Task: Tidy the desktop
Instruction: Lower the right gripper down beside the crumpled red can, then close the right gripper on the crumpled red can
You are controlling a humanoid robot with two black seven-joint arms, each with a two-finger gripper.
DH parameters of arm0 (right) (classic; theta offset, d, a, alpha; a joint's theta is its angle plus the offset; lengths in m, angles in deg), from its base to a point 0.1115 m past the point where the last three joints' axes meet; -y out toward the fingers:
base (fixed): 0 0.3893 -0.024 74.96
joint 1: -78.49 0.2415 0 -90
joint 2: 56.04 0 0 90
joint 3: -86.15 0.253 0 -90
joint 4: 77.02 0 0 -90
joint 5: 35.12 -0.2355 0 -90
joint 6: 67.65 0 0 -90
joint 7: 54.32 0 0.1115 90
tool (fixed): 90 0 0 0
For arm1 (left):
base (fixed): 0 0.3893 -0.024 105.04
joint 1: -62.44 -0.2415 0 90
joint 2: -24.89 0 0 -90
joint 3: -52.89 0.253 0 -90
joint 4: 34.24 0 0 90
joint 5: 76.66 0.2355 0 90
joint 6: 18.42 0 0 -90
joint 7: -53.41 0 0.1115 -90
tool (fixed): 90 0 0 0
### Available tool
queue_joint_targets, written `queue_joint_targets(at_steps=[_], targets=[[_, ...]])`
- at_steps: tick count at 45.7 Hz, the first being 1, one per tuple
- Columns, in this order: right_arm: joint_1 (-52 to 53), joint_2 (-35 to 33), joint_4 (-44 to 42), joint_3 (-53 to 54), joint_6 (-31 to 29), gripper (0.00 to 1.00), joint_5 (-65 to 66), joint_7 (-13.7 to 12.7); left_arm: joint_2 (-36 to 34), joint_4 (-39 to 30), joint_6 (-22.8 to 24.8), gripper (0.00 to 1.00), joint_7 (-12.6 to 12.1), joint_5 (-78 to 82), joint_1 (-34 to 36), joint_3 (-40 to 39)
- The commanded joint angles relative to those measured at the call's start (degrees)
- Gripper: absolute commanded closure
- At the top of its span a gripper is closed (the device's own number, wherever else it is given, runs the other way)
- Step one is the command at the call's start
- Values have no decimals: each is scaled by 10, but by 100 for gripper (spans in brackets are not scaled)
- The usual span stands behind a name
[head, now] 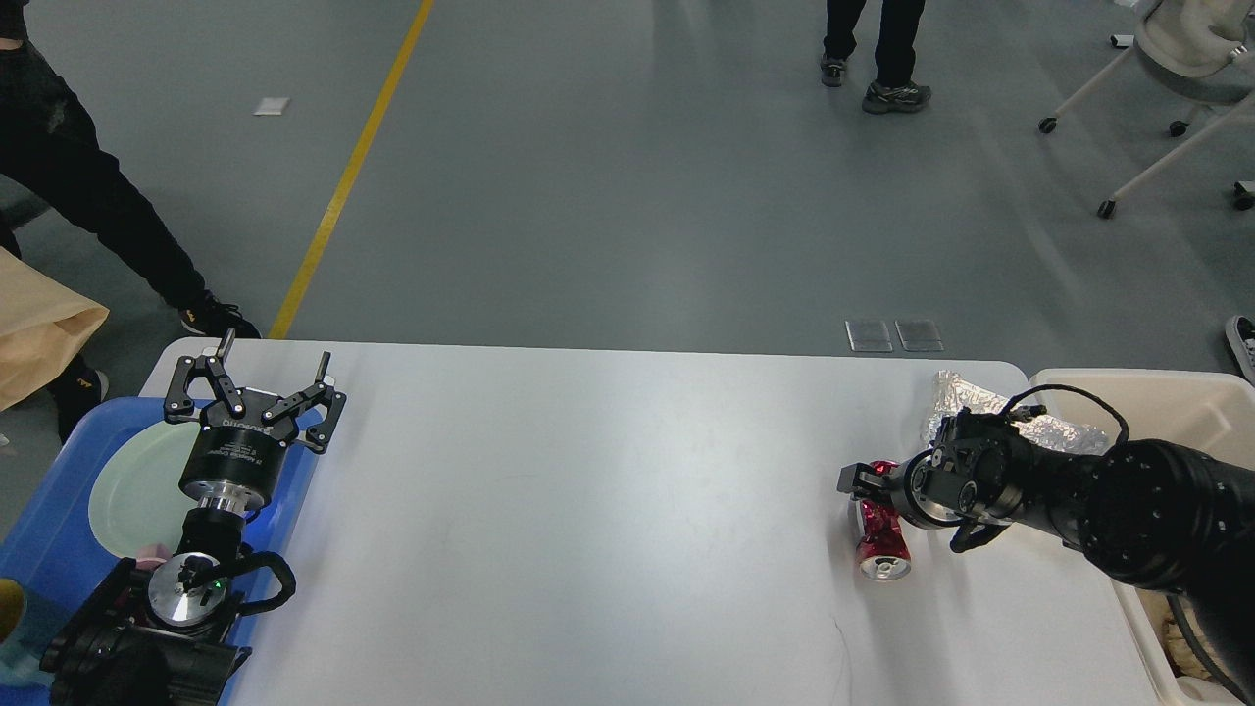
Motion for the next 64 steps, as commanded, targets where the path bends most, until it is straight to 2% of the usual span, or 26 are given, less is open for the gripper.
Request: queue_joint_targets(at_steps=[1,4,7,16,18,22,26,29,31,39,53,58,64], targets=[[-5,2,-1,18,15,0,0,0,0,0,0,4,0,0,0,0],[-8,2,-2,26,17,0,-1,0,0,0,0,4,0,0,0,0],[-9,3,-3,34,22,6,-1,0,0,0,0,4,0,0,0,0],[-16,3,-3,36,42,12,-3,-1,0,0,0,4,0,0,0,0],[-17,3,-3,36,42,21,-6,-1,0,0,0,4,0,0,0,0],[-24,2,-3,36,41,45,-8,-2,0,0,0,4,0,0,0,0],[-27,0,0,40,42,73,-9,-2,0,0,0,4,0,0,0,0],[-21,-1,5,54,42,84,-11,-2,0,0,0,4,0,0,0,0],[-19,-2,8,62,40,99,-10,-3,0,0,0,4,0,0,0,0],[-16,-5,23,62,37,100,-9,-35,0,0,0,4,0,0,0,0],[64,-44,130,56,26,100,-9,-41,0,0,0,4,0,0,0,0],[127,-74,205,56,3,100,-10,-53,0,0,0,4,0,0,0,1],[207,-111,273,53,-58,100,-10,-54,0,0,0,4,0,0,0,0]])
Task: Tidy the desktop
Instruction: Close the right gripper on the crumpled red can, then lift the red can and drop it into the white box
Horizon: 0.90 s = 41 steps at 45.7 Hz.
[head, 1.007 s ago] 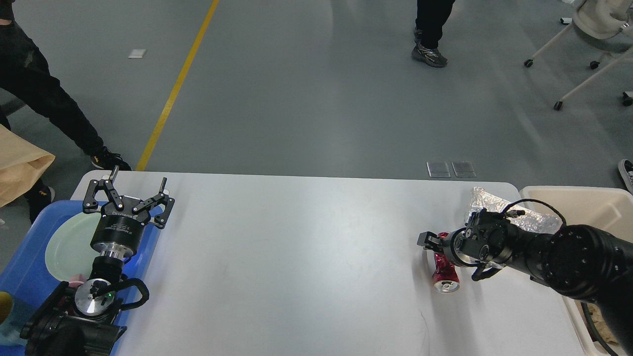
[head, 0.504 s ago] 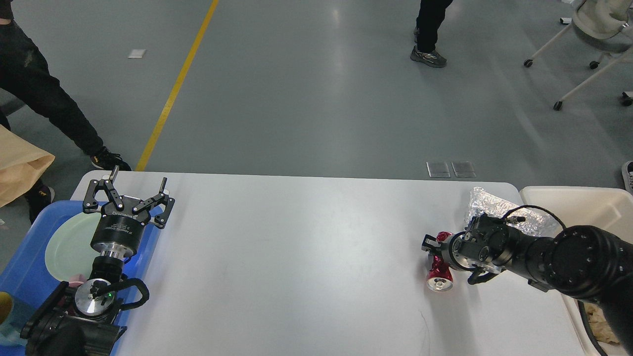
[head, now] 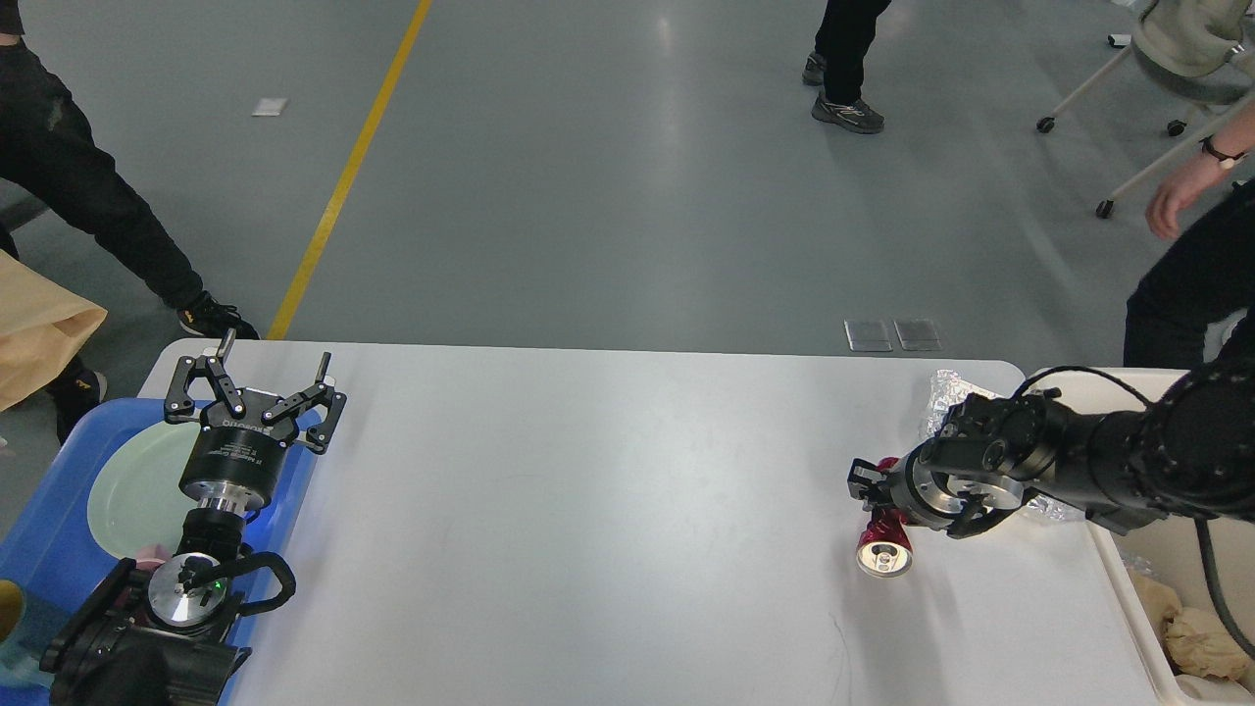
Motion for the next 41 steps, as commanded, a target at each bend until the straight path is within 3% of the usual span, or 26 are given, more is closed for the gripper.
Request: queue_joint_targets(at_steps=[1,15,25,35,41], targets=[[80,-34,65,-5,-61,100,-1,-2,0,0,0,4,0,0,0,0],[388,-21,246,-136,-228,100,-57,0,0,0,0,4,0,0,0,0],[555,-26,314,-168,-344,100,-97,2,-1,0,0,4,0,0,0,0],[595,-61,341,-177,-329,100,-97,2,-1,0,0,4,1,0,0,0],[592,-79,332,-230,-284,100,-98,2,0,0,0,4,0,0,0,0]])
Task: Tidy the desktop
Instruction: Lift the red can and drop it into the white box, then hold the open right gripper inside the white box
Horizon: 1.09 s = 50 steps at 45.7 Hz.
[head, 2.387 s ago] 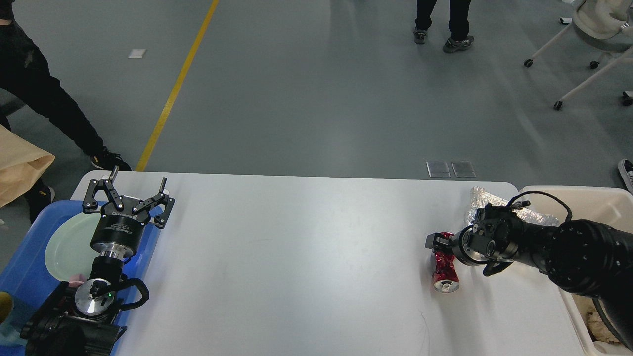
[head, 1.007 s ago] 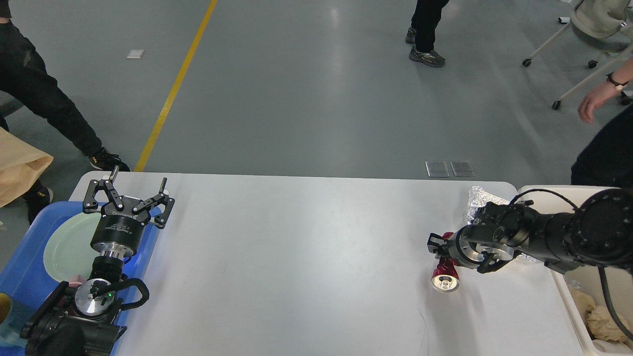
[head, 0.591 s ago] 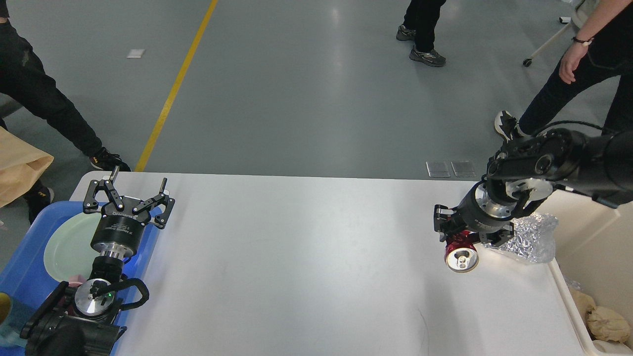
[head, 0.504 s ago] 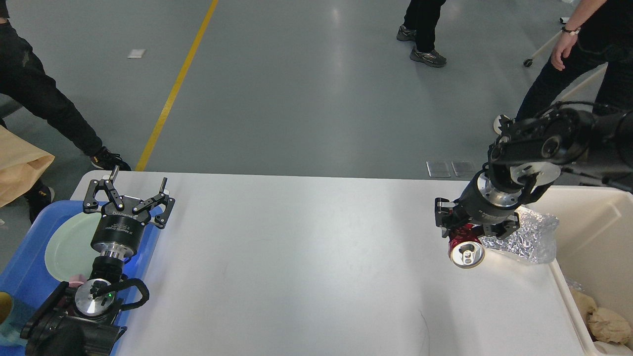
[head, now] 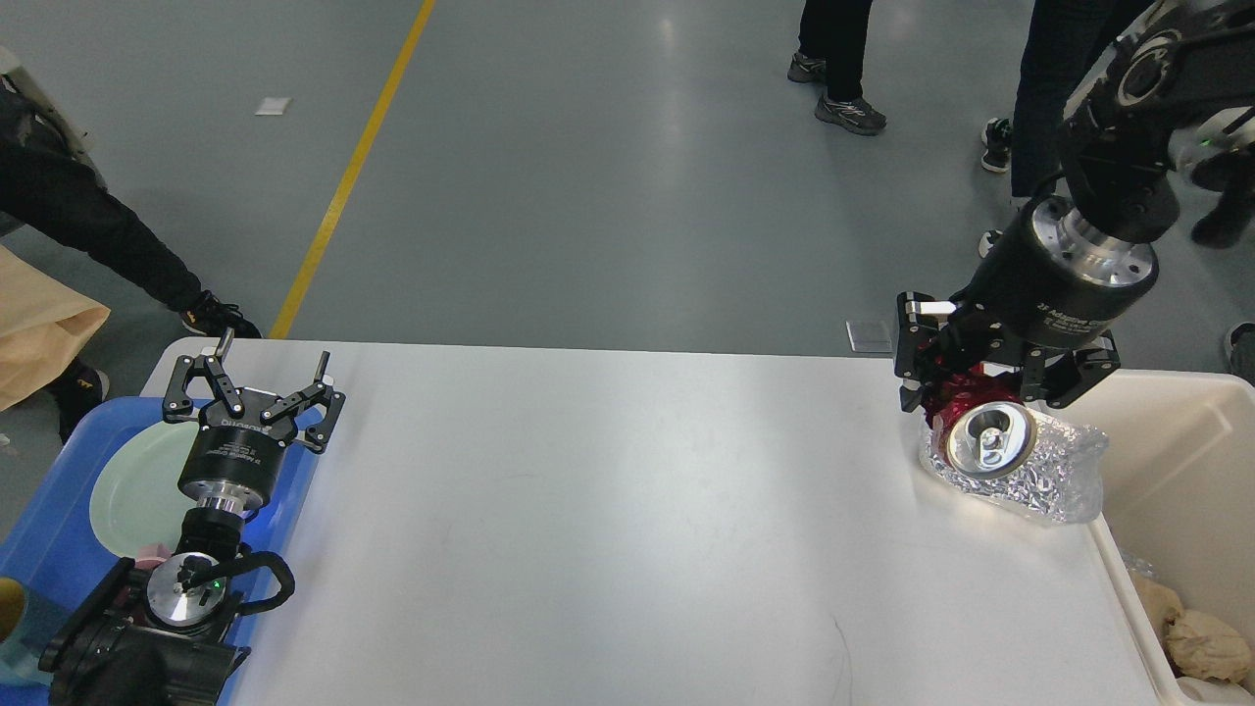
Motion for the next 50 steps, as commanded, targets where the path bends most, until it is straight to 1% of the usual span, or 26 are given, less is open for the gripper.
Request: queue_joint_targets(at_steps=[1,5,7,11,14,21,26,30,35,38,41,42,45,48,50], targets=[[-4,-20,-11,-55,47,100,-2,0,1,0,0,4,0,0,0,0],[-28,-45,-33,-107,88,100,-3,0,1,0,0,4,-1,0,0,0],[-53,-63,-50,-121,99,100,-3,0,1,0,0,4,-1,0,0,1],[-113,-98,-104,-131,103,100,5,0,1,0,0,4,-1,0,0,0],[-180,-127,-159,-130,105,100,7,-1,1,0,0,4,0,0,0,0],[-353,-172,-314,-99,107,100,4,1,1,0,0,4,0,0,0,1],[-470,-197,-417,-36,108,100,6,1,1,1,0,4,0,0,-1,0],[-585,-202,-515,7,126,100,6,2,1,1,0,4,0,0,0,0],[-730,-185,-643,68,163,100,4,3,1,1,0,4,0,0,0,0],[-810,-158,-697,109,193,100,4,4,0,0,0,4,-1,0,0,0],[-874,-133,-738,137,236,100,4,4,1,1,0,4,0,0,0,0],[-912,-111,-764,140,270,100,5,2,1,1,0,4,0,0,0,0],[-979,-66,-803,139,333,100,5,-1,0,0,0,4,0,0,0,0],[-1022,-42,-822,138,371,100,7,-2,0,0,0,4,0,0,0,0],[-1037,-30,-825,137,386,100,7,-2,0,0,0,4,0,0,0,0]])
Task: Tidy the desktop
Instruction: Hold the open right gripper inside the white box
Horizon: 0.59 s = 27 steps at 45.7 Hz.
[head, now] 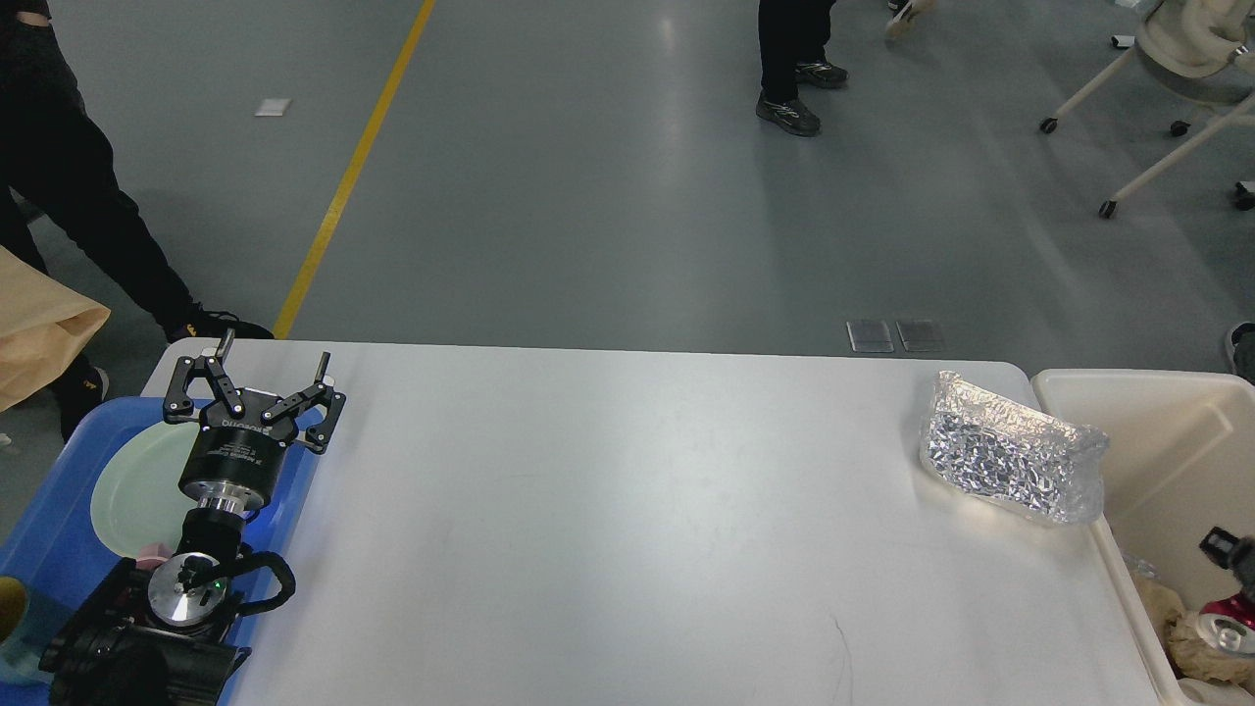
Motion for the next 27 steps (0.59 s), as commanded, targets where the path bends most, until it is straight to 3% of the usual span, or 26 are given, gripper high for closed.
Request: queue_joint_targets(at_steps=[1,9,27], targets=[[-64,41,-27,-1,61,100,2,-2,0,-1,0,4,0,0,0,0],[-76,51,-28,4,92,100,0,-5,0,0,0,4,0,0,0,0],[-76,54,-27,10,92,100,-2,-7,1,-1,0,4,0,0,0,0]])
